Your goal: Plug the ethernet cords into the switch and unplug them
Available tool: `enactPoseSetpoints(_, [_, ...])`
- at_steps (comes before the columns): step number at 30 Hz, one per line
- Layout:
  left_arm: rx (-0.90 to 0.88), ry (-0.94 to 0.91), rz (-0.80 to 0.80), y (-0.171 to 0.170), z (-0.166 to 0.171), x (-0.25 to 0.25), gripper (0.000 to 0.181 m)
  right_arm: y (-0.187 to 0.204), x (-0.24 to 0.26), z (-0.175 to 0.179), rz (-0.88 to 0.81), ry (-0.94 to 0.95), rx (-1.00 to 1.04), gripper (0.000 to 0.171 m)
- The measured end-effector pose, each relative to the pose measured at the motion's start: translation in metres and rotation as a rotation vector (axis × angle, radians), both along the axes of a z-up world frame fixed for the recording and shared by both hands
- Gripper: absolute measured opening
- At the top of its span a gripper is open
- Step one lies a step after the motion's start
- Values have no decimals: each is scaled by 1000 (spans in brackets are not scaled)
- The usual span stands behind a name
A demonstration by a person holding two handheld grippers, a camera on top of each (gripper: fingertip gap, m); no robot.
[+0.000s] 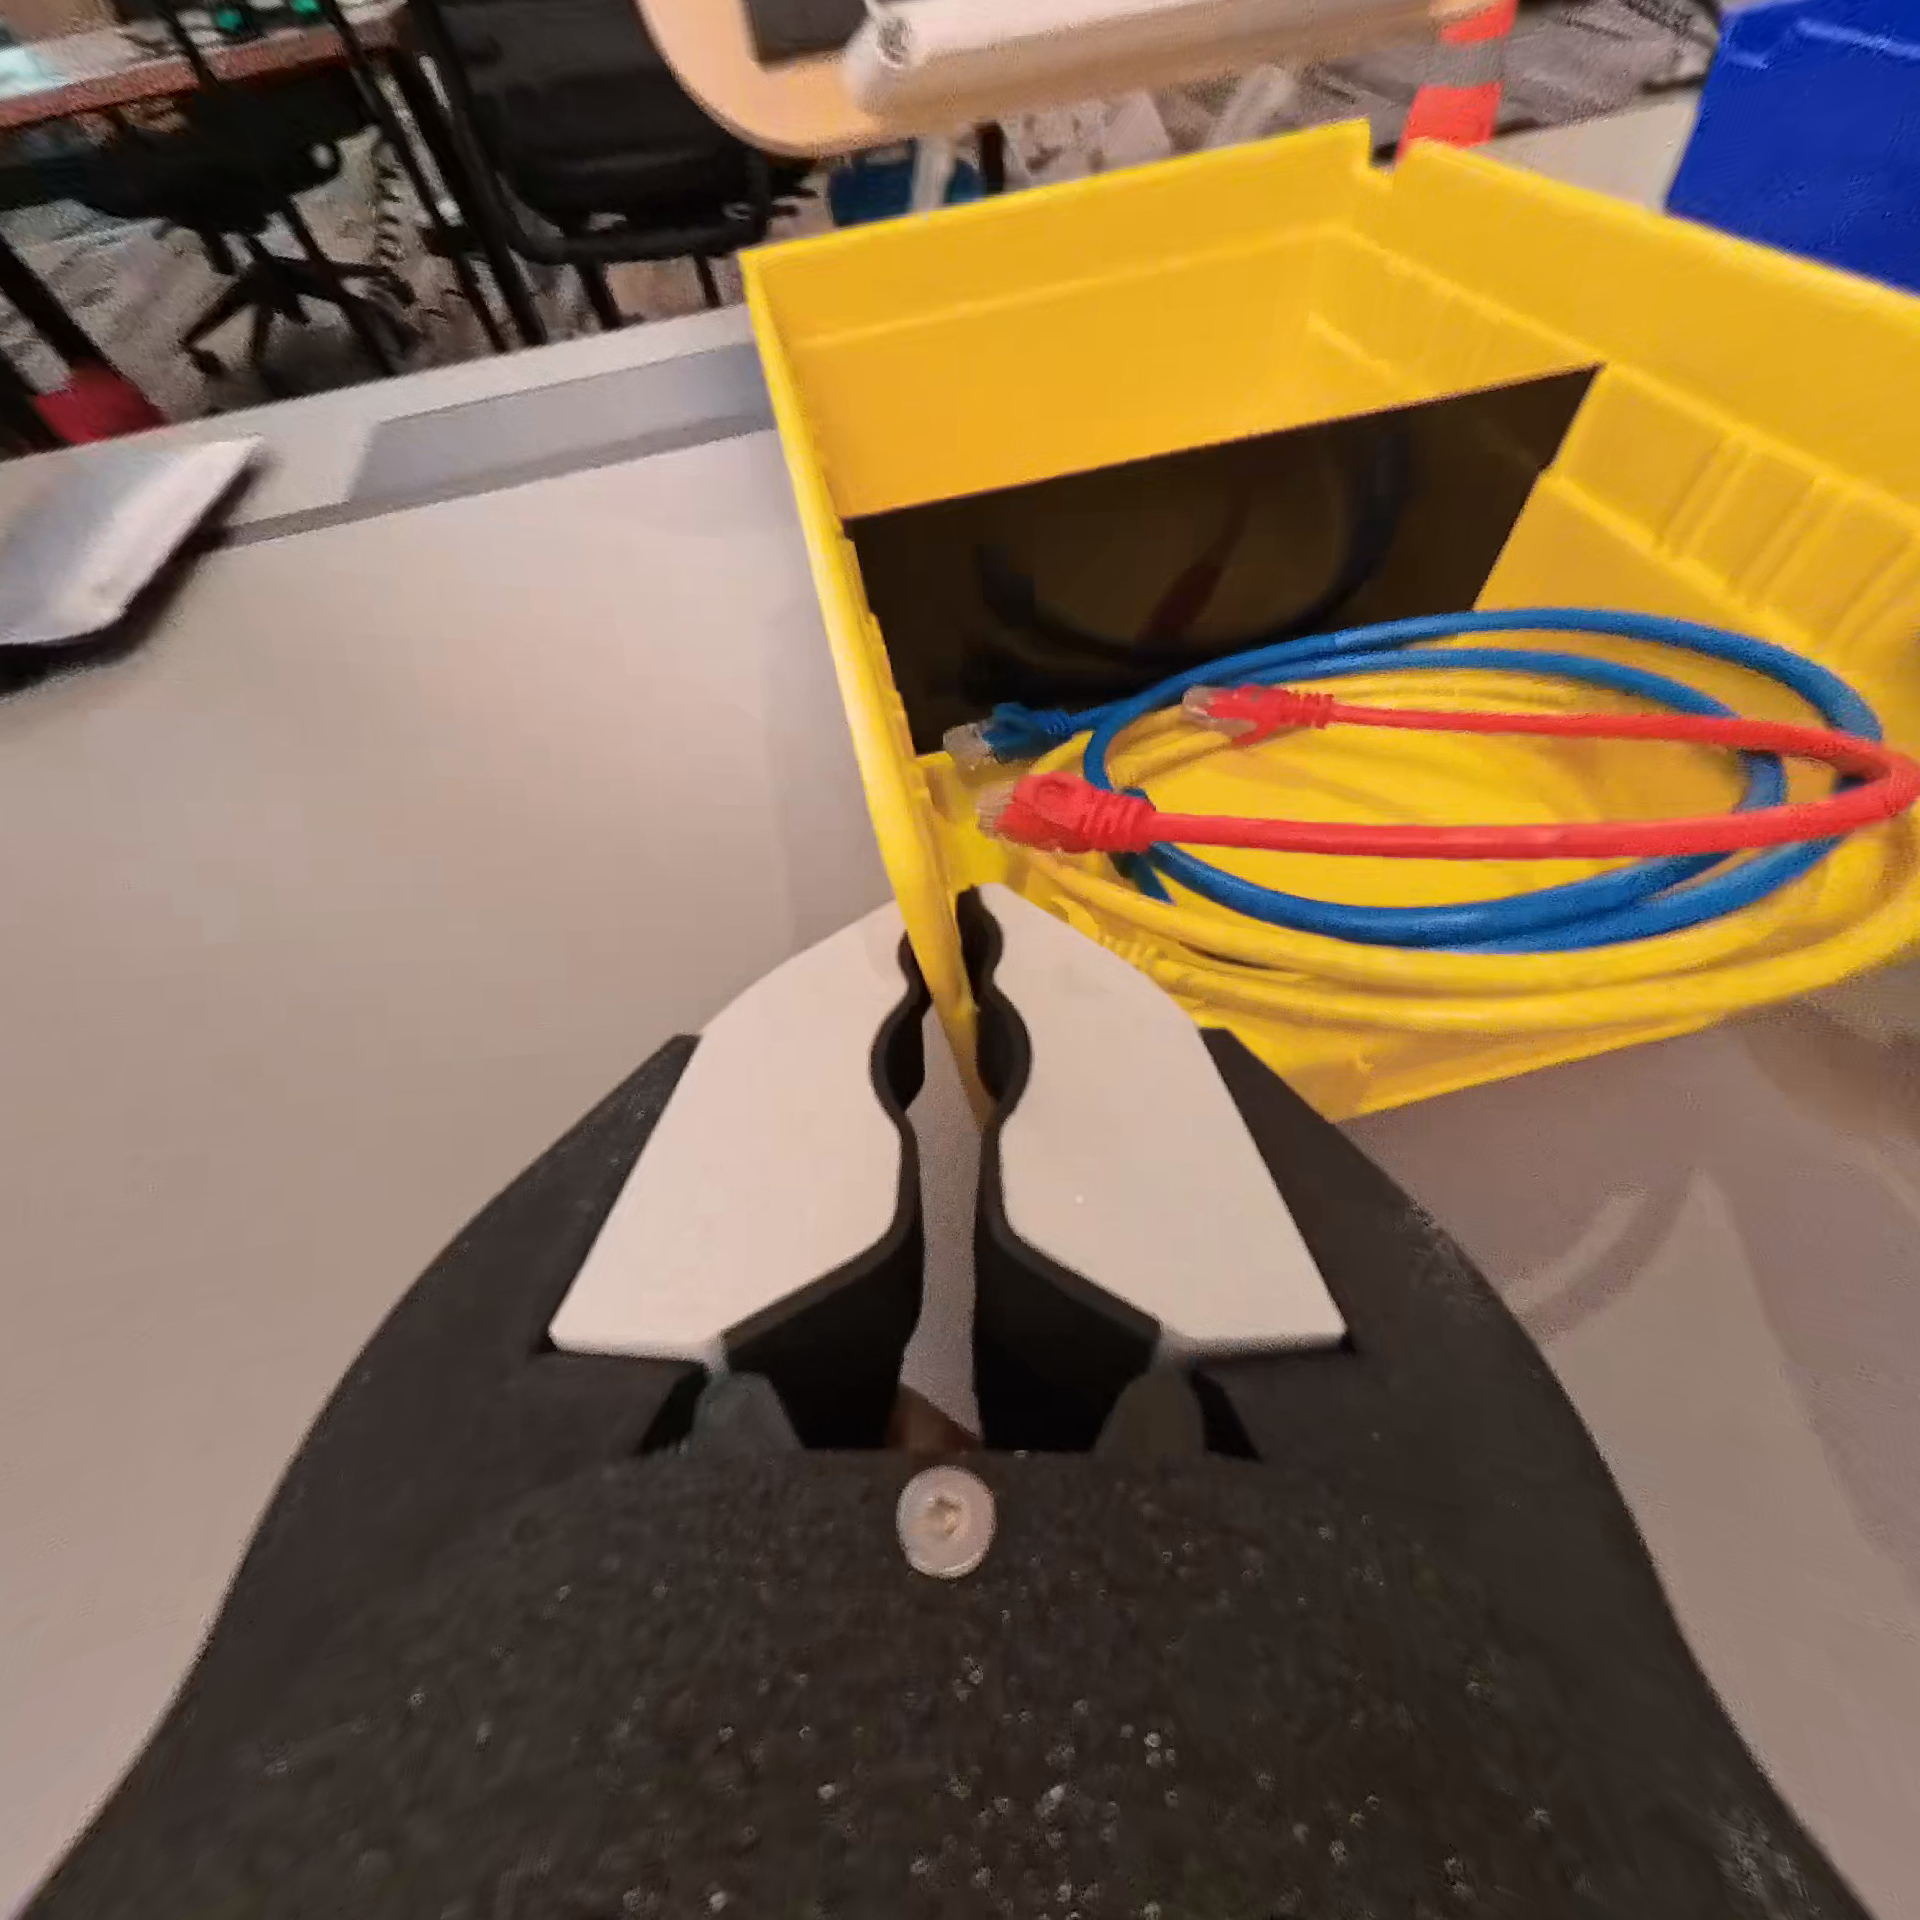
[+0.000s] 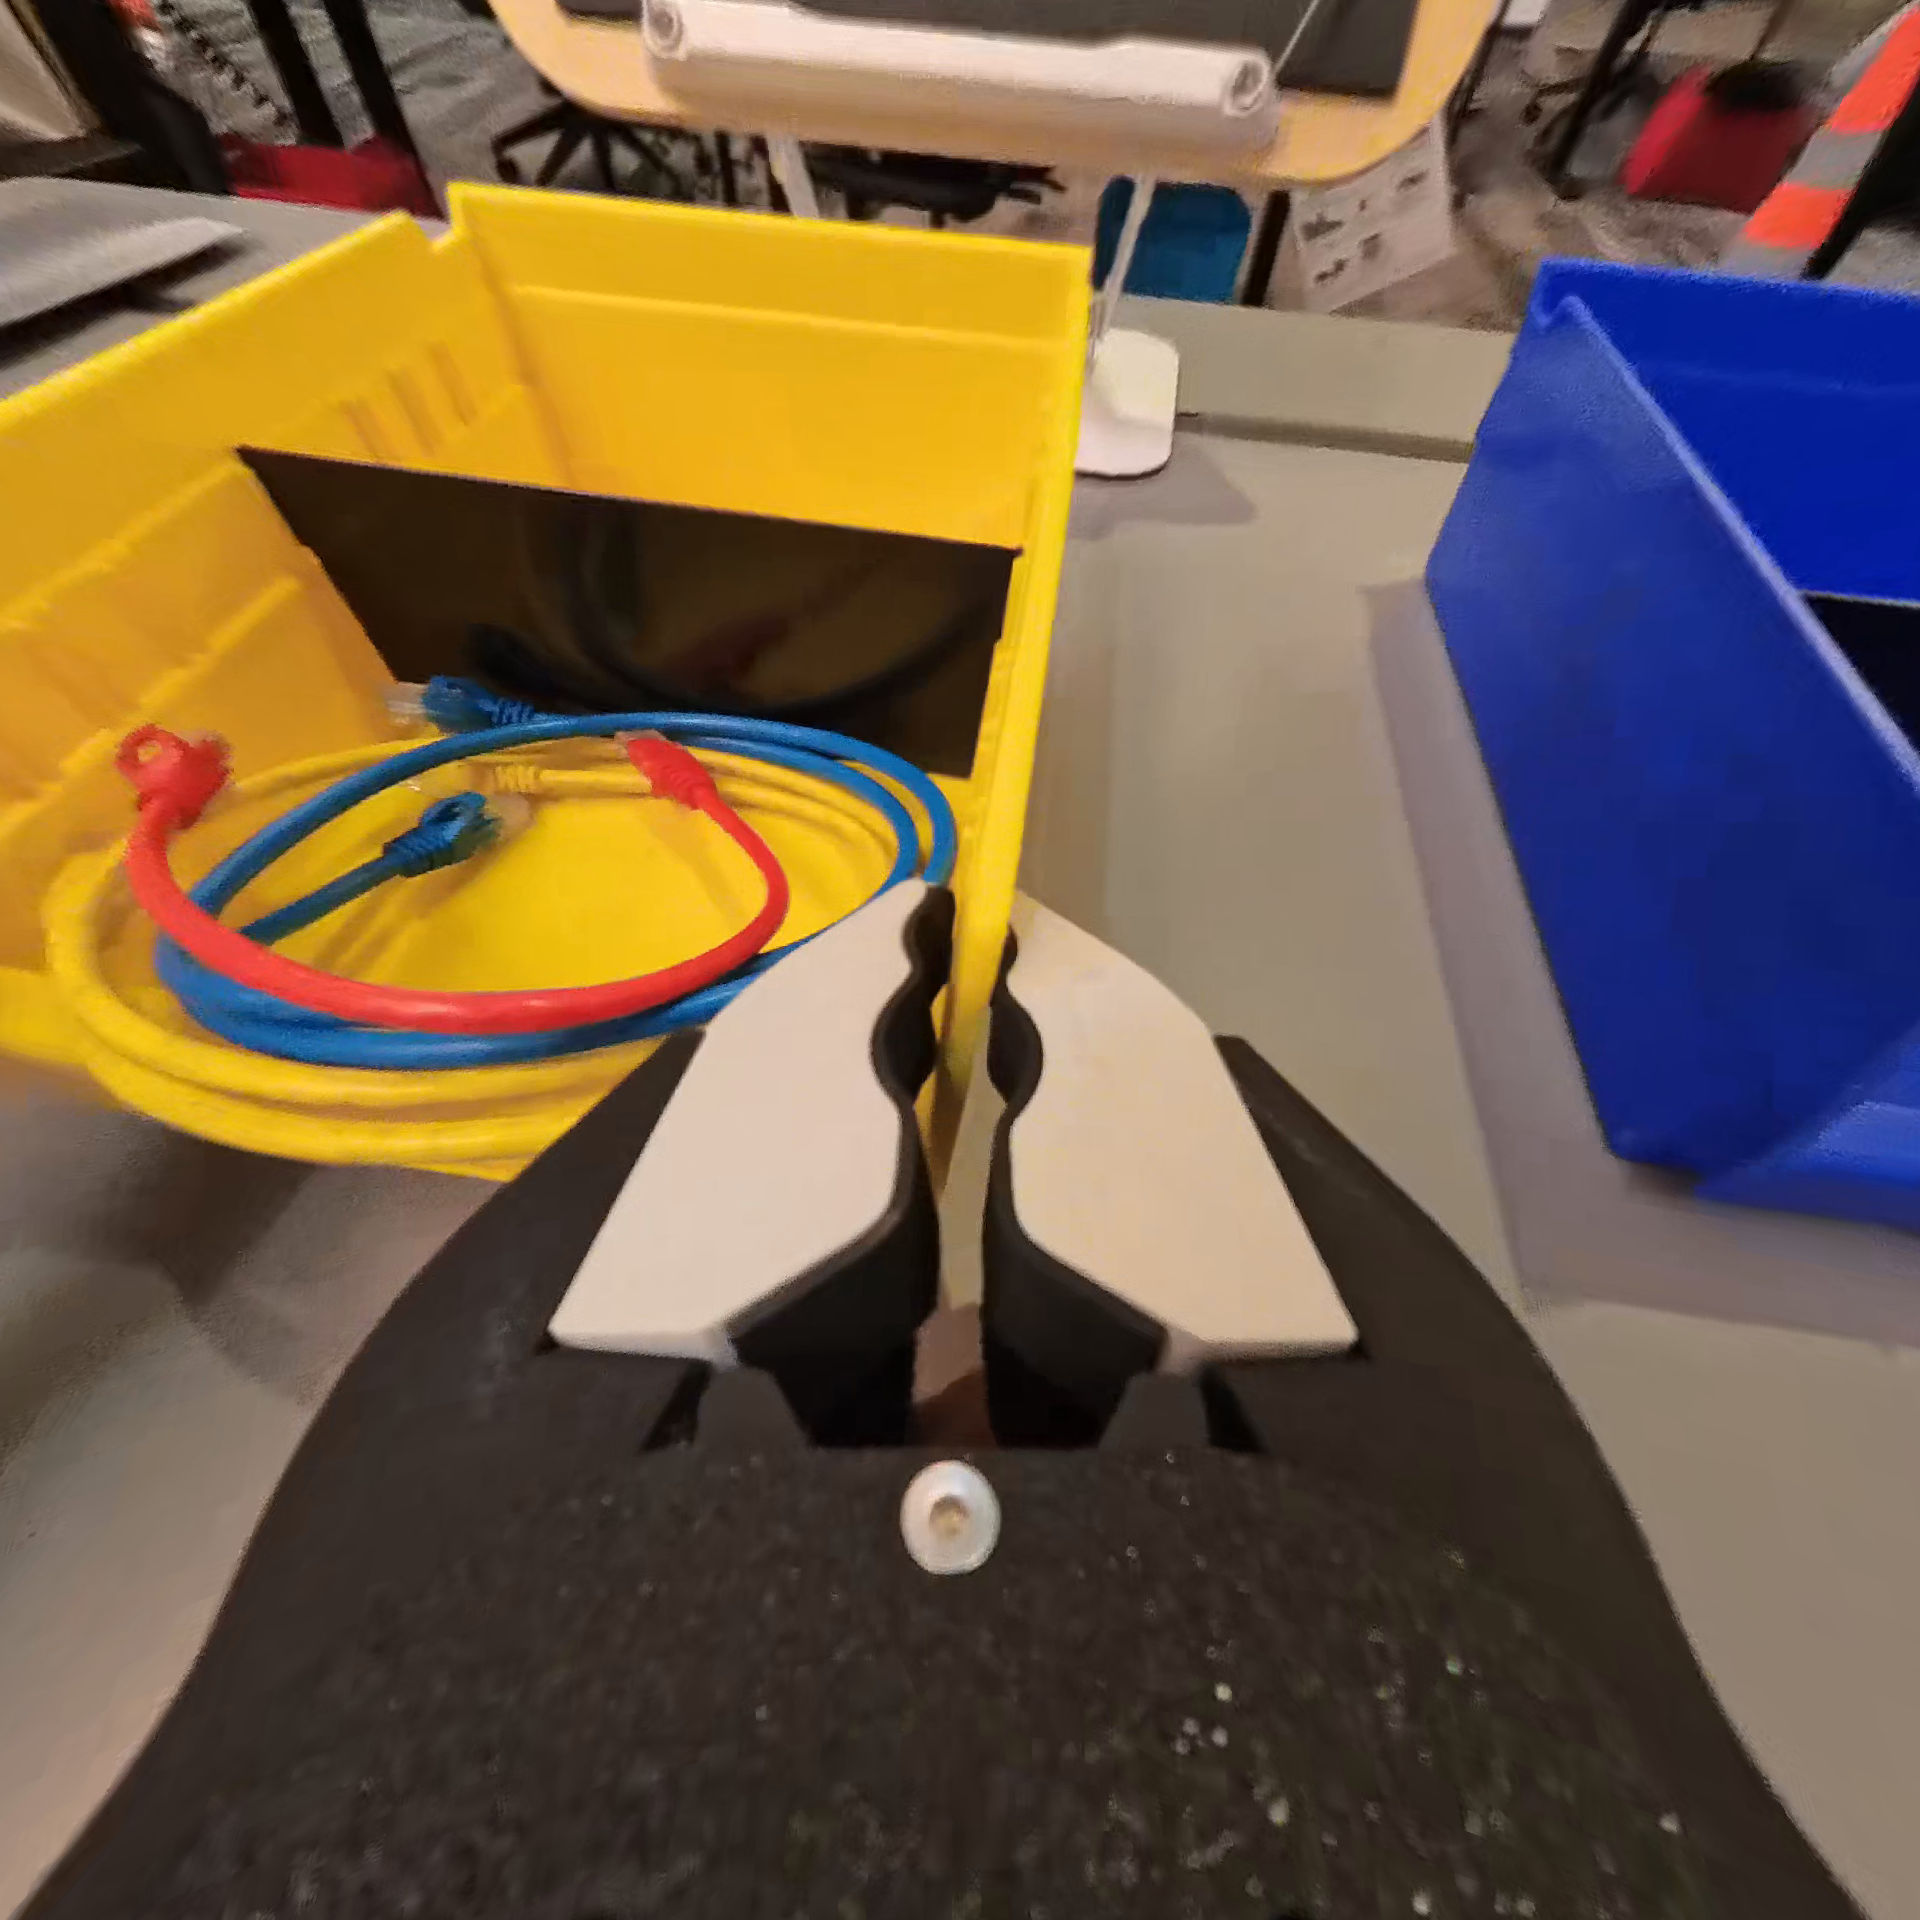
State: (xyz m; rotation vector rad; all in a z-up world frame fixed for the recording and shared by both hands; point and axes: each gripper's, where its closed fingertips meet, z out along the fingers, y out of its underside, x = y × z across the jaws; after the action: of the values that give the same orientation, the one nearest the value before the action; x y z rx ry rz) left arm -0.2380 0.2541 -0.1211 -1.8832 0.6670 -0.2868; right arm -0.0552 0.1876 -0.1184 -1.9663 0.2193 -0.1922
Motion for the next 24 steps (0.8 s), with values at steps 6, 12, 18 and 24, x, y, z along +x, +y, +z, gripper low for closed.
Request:
enactPoseSetpoints(6, [45,-51,102,19,22,-69,3,27,-65,21,53,55,79,5])
enactPoseSetpoints(12, [120,-56,164,60,39,-153,2,72,-148,32,89,24,141,5])
enactPoseSetpoints(18, [20,-19,143,90,2,-197,3,94,-195,4,74,94,110,6])
enactPoseSetpoints(24, [-67,-130,162,93,-10,-201,7,99,-202,-8,156,196,77,10])
